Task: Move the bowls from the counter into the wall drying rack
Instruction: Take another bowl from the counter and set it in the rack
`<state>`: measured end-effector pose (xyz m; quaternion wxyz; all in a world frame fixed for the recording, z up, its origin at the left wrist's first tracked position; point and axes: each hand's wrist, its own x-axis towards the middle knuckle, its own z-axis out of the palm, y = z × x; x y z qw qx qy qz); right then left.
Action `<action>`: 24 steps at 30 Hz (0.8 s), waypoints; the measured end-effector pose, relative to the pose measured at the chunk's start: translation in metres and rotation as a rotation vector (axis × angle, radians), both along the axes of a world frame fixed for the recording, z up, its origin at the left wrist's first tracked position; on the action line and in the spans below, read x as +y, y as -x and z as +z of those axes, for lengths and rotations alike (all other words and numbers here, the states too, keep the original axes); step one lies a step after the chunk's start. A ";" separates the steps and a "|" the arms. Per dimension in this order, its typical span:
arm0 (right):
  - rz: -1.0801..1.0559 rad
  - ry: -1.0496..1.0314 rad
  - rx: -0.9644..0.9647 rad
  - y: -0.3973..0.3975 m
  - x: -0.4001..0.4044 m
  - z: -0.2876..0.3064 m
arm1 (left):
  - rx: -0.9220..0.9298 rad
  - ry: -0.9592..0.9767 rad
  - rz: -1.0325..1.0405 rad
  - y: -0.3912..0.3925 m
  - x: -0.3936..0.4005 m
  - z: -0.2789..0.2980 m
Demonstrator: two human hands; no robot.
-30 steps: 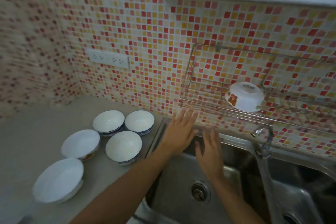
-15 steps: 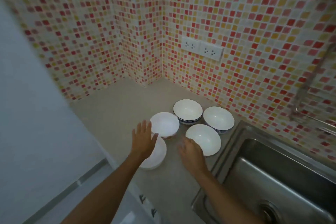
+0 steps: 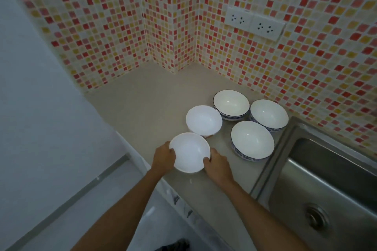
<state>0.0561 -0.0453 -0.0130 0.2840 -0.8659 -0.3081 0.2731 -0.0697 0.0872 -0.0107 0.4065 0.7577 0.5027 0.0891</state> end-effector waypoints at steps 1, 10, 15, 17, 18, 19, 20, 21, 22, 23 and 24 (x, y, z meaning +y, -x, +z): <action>-0.018 -0.004 0.004 0.000 -0.002 0.000 | -0.022 0.025 0.011 0.000 -0.001 0.002; -0.212 -0.216 -0.037 -0.031 -0.044 0.032 | -0.326 0.208 0.046 -0.049 -0.035 0.049; -0.340 -0.249 -0.079 -0.070 -0.096 0.063 | -0.460 0.404 -0.054 -0.117 -0.077 0.080; -0.397 -0.263 -0.100 -0.087 -0.121 0.072 | -0.517 0.521 -0.037 -0.143 -0.101 0.092; -0.425 -0.266 -0.120 -0.095 -0.134 0.077 | -0.530 0.549 -0.058 -0.155 -0.113 0.097; -0.452 -0.269 -0.145 -0.103 -0.148 0.081 | -0.536 0.565 -0.107 -0.165 -0.126 0.103; -0.478 -0.272 -0.169 -0.111 -0.162 0.084 | -0.555 0.588 -0.140 -0.174 -0.139 0.109; -0.501 -0.273 -0.190 -0.118 -0.176 0.087 | -0.571 0.640 -0.169 -0.184 -0.151 0.111; -0.520 -0.275 -0.207 -0.124 -0.190 0.090 | -0.572 0.699 -0.193 -0.193 -0.163 0.112; -0.537 -0.278 -0.220 -0.130 -0.202 0.092 | -0.566 0.746 -0.214 -0.201 -0.173 0.114; -0.554 -0.290 -0.231 -0.135 -0.214 0.094 | -0.552 0.769 -0.234 -0.208 -0.185 0.118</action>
